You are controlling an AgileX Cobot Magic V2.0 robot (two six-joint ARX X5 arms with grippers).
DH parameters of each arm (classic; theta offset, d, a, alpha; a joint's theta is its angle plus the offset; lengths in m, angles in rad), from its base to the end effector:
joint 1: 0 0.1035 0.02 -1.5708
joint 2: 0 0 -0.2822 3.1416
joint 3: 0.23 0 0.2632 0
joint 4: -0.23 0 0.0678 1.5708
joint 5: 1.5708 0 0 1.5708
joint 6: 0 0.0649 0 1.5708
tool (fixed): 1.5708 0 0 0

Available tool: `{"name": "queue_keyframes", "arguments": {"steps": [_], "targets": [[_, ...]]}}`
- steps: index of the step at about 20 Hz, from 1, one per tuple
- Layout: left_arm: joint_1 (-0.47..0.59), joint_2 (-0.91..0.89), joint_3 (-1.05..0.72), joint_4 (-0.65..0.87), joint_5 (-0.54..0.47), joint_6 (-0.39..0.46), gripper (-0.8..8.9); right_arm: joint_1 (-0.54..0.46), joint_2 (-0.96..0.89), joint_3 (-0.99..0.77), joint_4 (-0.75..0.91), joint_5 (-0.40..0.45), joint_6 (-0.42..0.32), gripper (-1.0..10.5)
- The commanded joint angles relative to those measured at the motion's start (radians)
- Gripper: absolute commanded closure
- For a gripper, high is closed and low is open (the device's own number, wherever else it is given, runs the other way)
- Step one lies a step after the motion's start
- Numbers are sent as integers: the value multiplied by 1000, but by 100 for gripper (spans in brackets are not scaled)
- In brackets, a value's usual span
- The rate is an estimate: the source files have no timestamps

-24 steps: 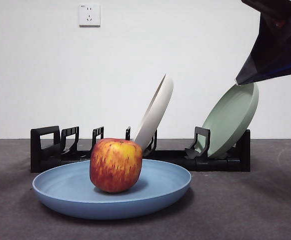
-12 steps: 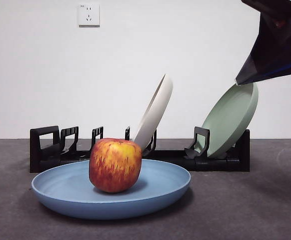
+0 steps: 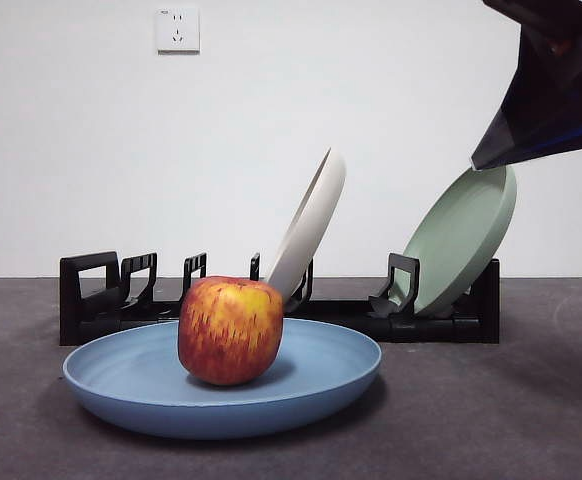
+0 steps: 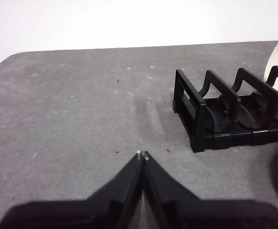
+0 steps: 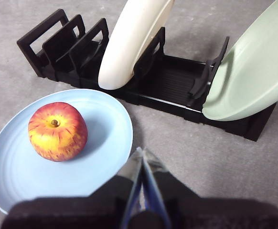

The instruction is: Take the blue plate from the plate rack,put the plate on the table,take the apple from the table,put the apple in the plate

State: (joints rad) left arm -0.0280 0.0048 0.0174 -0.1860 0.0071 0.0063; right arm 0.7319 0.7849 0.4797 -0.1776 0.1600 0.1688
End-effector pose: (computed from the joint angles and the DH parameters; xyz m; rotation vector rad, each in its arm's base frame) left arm 0.1239 -0.0039 0.1452 0.0081 0.1733 -0.0356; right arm 0.1554 0.1257 0.2219 -0.0495 0.4863 0.5204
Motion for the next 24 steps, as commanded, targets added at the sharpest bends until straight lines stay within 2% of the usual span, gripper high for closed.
{"name": "queue_keyframes", "arguments": {"steps": [1, 7, 9, 11, 13, 16, 19, 21, 24], "targets": [[3, -2, -12, -1, -1, -10, 817, 1, -2, -2, 12, 3, 10, 945], [3, -2, -12, -2, -2, -10, 817, 1, -2, -2, 11, 3, 0, 945], [3, -2, -12, -2, -2, -10, 817, 1, -2, -2, 11, 4, -64, 946], [3, -2, -12, -2, -2, -10, 817, -3, -48, -2, -27, 21, -69, 946], [3, -2, -12, -2, -2, -10, 817, -32, -113, -3, -86, 52, -152, 946], [3, -2, -12, -2, -2, -10, 816, -163, -241, -5, -174, 46, -148, 946], [3, -2, -12, -1, -2, -10, 816, -353, -369, -42, -175, -51, -167, 946], [3, -2, -12, -1, -2, -10, 817, -469, -454, -88, -174, -85, -172, 946], [3, -2, -12, -1, -2, -10, 817, -564, -578, -194, -138, -137, -192, 946]]}}
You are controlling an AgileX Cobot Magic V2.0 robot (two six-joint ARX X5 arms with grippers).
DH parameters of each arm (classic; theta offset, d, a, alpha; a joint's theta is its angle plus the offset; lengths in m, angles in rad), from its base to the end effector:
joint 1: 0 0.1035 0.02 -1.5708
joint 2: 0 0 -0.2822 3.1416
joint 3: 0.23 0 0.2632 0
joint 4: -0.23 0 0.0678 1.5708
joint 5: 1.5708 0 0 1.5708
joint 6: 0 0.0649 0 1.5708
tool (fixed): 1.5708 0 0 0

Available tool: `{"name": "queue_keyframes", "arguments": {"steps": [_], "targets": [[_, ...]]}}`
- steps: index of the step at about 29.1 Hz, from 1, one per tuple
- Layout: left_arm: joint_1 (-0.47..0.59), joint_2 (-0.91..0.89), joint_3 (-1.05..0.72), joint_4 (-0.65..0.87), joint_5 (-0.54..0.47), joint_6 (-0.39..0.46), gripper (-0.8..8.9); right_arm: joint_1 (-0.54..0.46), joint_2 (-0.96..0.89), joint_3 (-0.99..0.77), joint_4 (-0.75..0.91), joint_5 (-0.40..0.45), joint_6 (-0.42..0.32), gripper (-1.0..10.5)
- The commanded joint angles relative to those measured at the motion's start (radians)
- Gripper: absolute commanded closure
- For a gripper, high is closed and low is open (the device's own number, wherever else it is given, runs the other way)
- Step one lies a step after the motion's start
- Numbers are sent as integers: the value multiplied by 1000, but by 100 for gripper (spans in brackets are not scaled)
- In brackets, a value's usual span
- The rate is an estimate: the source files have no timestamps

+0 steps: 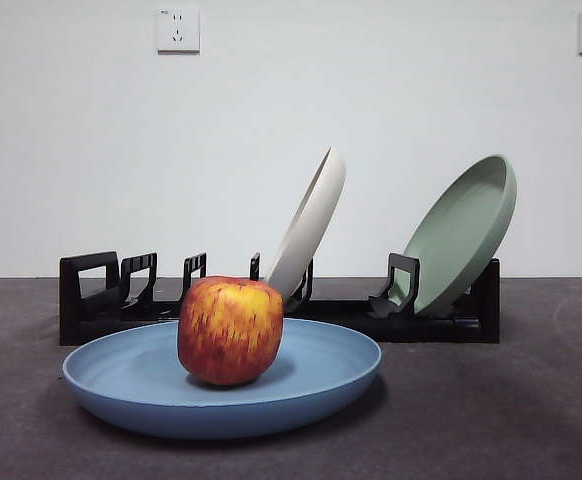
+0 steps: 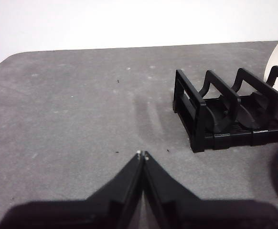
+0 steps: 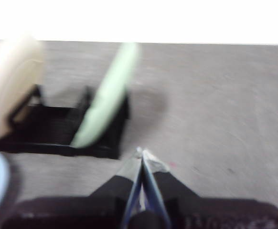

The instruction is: Take the blue plate from the plate rack,put the plate on the table,take the apple from the table,put the apple in the plate

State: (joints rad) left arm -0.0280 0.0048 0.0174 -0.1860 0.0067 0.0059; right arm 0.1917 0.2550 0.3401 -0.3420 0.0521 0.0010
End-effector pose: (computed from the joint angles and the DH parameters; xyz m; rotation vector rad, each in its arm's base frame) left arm 0.1239 -0.0039 0.1452 0.0077 0.1733 -0.0351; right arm 0.1238 0.0206 0.2226 -0.0303 0.2553 0.1387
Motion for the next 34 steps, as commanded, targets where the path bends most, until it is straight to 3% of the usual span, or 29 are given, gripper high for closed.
{"name": "queue_keyframes", "arguments": {"steps": [1, 4, 9, 34], "targets": [[3, -2, -12, -2, -2, -9, 817, -35, -85, -97, 50, -30, -29, 946], [3, -2, -12, -2, -2, -9, 816, -40, -181, -232, 156, -28, -28, 946], [3, -2, -12, -2, -2, -9, 817, -40, -253, -308, 161, -28, -21, 946], [3, -2, -12, -2, -2, -9, 817, -40, -249, -332, 162, -21, 9, 946]]}}
